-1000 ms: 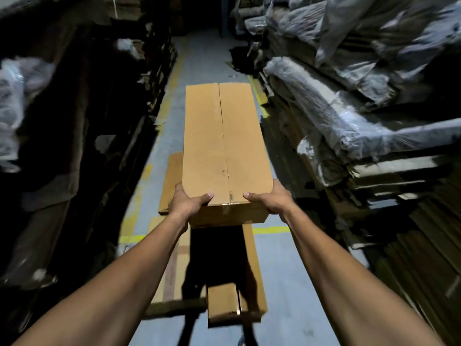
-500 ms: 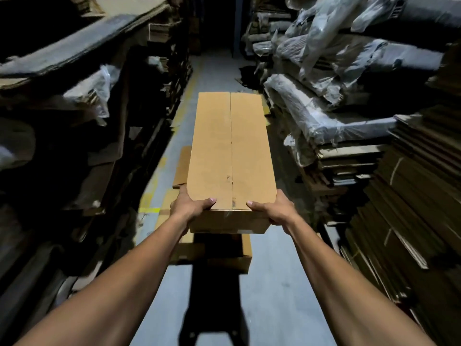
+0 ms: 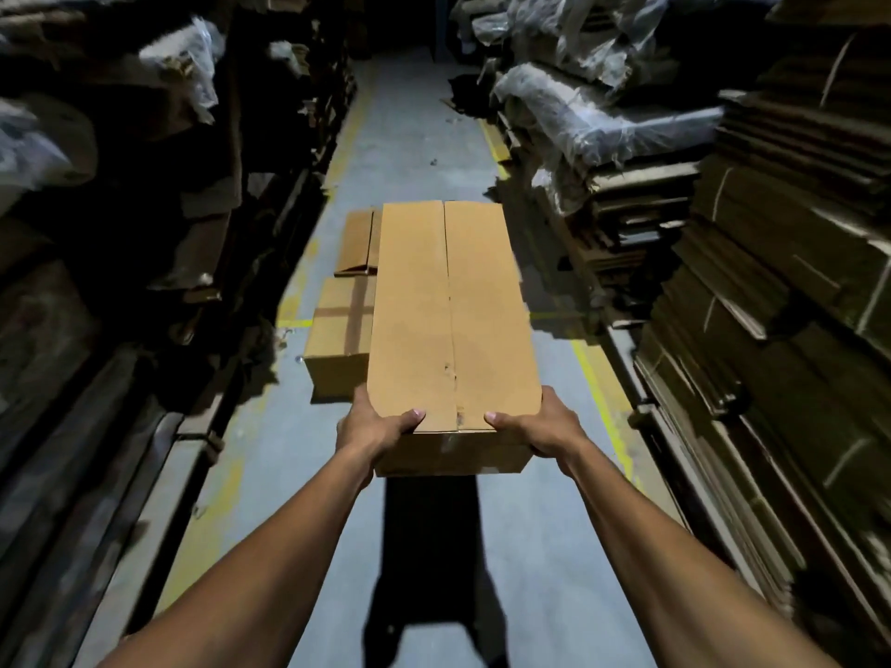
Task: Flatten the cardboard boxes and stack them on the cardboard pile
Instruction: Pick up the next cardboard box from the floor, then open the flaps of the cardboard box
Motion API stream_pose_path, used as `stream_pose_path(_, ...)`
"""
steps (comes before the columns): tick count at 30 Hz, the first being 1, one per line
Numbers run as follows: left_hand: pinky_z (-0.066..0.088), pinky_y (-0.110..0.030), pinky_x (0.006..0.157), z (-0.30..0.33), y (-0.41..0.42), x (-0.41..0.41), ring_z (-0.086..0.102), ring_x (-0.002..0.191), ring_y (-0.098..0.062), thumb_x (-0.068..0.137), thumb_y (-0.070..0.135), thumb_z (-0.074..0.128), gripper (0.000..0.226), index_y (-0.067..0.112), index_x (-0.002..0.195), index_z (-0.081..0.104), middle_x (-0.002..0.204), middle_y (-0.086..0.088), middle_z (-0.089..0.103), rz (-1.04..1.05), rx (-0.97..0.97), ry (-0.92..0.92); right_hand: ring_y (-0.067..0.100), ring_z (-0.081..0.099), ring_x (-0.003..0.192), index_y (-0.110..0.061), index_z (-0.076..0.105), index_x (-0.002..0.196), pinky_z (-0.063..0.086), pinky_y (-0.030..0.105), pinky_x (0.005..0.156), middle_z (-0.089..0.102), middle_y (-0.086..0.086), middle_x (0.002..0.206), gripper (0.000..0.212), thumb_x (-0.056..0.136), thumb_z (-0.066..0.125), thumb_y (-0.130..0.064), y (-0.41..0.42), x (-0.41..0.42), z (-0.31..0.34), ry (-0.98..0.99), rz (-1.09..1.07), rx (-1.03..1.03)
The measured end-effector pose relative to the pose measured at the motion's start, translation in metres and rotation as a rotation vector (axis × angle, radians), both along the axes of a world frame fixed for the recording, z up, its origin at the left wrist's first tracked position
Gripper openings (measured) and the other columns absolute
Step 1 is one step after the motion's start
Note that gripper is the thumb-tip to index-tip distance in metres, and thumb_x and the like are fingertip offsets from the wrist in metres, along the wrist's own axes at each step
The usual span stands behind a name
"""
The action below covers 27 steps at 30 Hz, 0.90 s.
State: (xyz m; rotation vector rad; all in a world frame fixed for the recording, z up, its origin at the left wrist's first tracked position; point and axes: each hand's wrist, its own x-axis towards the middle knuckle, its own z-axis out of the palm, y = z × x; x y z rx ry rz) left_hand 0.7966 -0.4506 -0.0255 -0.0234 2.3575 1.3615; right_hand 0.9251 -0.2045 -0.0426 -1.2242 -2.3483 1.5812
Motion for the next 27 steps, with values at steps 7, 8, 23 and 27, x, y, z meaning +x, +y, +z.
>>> stream_pose_path(7,0.056,-0.052,0.097,-0.142,-0.052,0.09,0.054,0.118,-0.033,0.077,0.051,0.088,0.084,0.029,0.143,0.04,0.134,-0.008,0.057,-0.053,-0.111,-0.054,0.02,0.066,0.11,-0.031,0.058,0.121,0.06,0.042,0.091,0.071,-0.009,0.113,0.097,0.041,0.092,-0.072,-0.059,0.094,-0.149,-0.025,0.006,-0.051)
stream_pose_path(8,0.055,-0.051,0.097,-0.167,-0.054,0.099,0.054,0.118,-0.033,0.078,0.052,0.087,0.085,0.029,0.145,0.039,0.135,-0.008,0.056,-0.057,-0.111,-0.059,0.021,0.065,0.11,-0.031,0.057,0.121,0.06,0.042,0.091,0.07,-0.008,0.114,0.095,0.042,0.092,-0.071,-0.062,0.102,-0.172,-0.03,0.002,-0.053)
stream_pose_path(23,0.057,-0.049,0.098,-0.503,-0.054,0.142,0.059,0.12,-0.035,0.076,0.055,0.088,0.089,0.03,0.146,0.04,0.137,-0.007,0.061,-0.07,-0.13,-0.054,0.024,0.064,0.107,-0.03,0.049,0.125,0.053,0.029,0.058,0.065,-0.003,0.119,0.09,0.055,0.093,-0.065,-0.057,0.142,-0.491,-0.091,0.074,-0.062)
stream_pose_path(27,0.06,-0.05,0.092,-0.515,-0.058,0.128,0.062,0.115,-0.033,0.076,0.055,0.088,0.085,0.03,0.144,0.043,0.134,-0.005,0.062,-0.078,-0.037,-0.039,0.03,0.065,0.104,-0.019,0.045,0.128,0.047,0.027,0.049,0.061,0.007,0.12,0.098,0.055,0.094,-0.064,-0.046,0.119,-0.486,-0.176,0.152,0.002)
